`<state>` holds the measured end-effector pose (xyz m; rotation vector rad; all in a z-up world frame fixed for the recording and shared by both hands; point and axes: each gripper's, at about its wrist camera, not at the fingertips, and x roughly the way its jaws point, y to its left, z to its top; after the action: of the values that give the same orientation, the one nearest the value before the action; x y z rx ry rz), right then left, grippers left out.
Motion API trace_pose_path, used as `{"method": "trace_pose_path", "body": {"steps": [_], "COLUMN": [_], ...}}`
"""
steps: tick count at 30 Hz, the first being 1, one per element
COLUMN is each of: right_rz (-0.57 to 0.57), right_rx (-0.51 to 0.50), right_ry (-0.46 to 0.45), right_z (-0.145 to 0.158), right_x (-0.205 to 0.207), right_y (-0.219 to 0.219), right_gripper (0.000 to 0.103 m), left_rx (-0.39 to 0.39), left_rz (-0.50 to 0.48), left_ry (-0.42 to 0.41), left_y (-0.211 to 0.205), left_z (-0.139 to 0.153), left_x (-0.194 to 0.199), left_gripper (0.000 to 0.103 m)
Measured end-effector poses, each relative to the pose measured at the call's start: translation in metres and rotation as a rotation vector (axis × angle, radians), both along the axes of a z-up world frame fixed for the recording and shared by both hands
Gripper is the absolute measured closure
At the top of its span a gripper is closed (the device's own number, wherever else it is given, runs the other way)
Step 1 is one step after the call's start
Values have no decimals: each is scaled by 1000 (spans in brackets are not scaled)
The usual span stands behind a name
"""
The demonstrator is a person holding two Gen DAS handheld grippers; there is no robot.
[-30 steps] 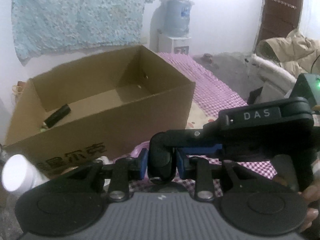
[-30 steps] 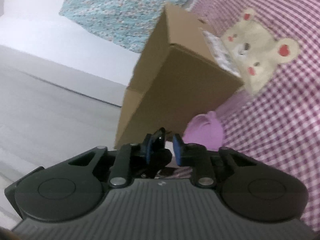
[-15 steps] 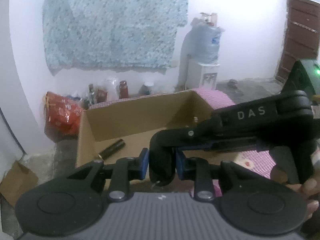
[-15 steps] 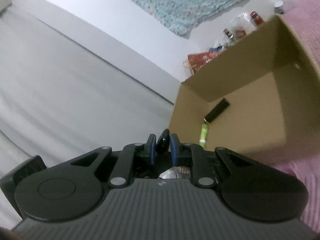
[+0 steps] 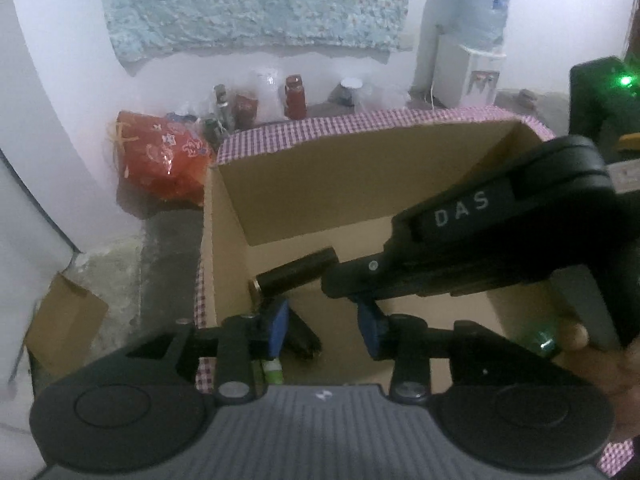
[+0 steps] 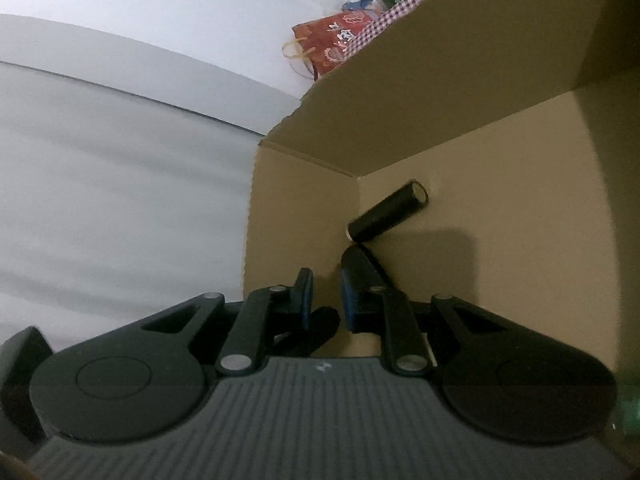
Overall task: Organize rigid objects
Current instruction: 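Lift the black item with the right gripper and release it into the box, then move the right gripper to the black tape roll and grasp its rim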
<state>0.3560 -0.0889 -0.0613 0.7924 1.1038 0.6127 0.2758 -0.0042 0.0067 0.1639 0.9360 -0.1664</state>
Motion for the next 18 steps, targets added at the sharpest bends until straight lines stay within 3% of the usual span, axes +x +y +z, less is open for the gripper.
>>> {"method": "trace_pose_path", "body": {"steps": [7,13,18], "right_rz": [-24,-45,-84], "right_rx": [41,70,83], "right_ry": [-80,-191,-278], "right_z": [23,59,66], "right_x": [-28,-105,-197], "right_y": [-34,-89,-142], "right_gripper": [87,86,82], "left_rx": [-58,-146,-196], "left_rz": [-15,-66,-117], "left_ry": [-84,-179,-233], "left_y": [3,-1,-10], "left_z": [28,59,67], "left_x": [-33,-95,-157], "left_gripper": [54,43,34]}}
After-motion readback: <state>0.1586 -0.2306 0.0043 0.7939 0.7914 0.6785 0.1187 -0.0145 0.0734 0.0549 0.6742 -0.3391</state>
